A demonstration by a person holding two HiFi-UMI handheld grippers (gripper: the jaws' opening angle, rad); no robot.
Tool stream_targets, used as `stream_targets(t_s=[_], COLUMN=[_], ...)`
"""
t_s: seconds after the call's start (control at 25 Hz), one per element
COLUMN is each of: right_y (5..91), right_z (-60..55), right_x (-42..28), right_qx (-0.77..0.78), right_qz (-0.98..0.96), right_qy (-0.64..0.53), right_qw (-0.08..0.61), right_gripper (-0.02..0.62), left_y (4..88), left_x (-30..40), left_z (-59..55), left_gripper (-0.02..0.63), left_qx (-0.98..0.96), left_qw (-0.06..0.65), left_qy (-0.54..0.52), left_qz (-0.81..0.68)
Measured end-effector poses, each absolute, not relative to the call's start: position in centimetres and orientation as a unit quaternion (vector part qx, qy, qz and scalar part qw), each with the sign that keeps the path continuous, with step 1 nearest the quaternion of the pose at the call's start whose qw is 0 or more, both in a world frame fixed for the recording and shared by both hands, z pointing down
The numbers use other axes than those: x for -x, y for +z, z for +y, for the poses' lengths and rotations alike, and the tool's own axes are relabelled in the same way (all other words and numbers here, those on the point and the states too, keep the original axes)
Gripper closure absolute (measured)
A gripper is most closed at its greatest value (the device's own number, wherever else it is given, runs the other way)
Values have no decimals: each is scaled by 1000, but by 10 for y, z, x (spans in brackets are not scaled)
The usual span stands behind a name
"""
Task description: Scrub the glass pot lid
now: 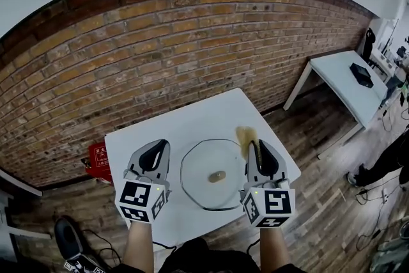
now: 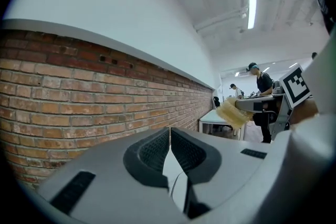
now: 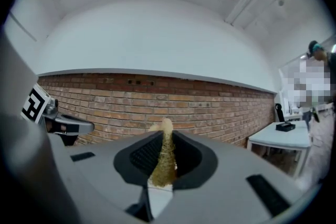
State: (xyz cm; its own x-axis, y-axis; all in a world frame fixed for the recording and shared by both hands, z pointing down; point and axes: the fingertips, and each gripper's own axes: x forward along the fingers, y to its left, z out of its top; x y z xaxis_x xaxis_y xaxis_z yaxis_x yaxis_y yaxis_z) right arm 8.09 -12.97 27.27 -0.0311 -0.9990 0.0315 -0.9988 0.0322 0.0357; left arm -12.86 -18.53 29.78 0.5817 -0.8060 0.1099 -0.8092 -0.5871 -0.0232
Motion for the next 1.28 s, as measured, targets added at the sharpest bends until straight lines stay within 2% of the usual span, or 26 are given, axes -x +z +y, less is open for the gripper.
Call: stream_targets(t_s=[0.52,1.28], right_y=[296,380], right_z=[-165,-191], right_x=[-83,-113], right_qx=[-690,-656], right_qz=[-722,-744], right_qy=[20,95], right_qw=[44,85], right_gripper=[538,538], left_y=[338,409], left_x=[130,102], left_z=[-216,-230], left_gripper=[591,591], left_qx=[-889,-861], left_qw=[58,110], left_qy=[88,147], left_qz=[-446,-474])
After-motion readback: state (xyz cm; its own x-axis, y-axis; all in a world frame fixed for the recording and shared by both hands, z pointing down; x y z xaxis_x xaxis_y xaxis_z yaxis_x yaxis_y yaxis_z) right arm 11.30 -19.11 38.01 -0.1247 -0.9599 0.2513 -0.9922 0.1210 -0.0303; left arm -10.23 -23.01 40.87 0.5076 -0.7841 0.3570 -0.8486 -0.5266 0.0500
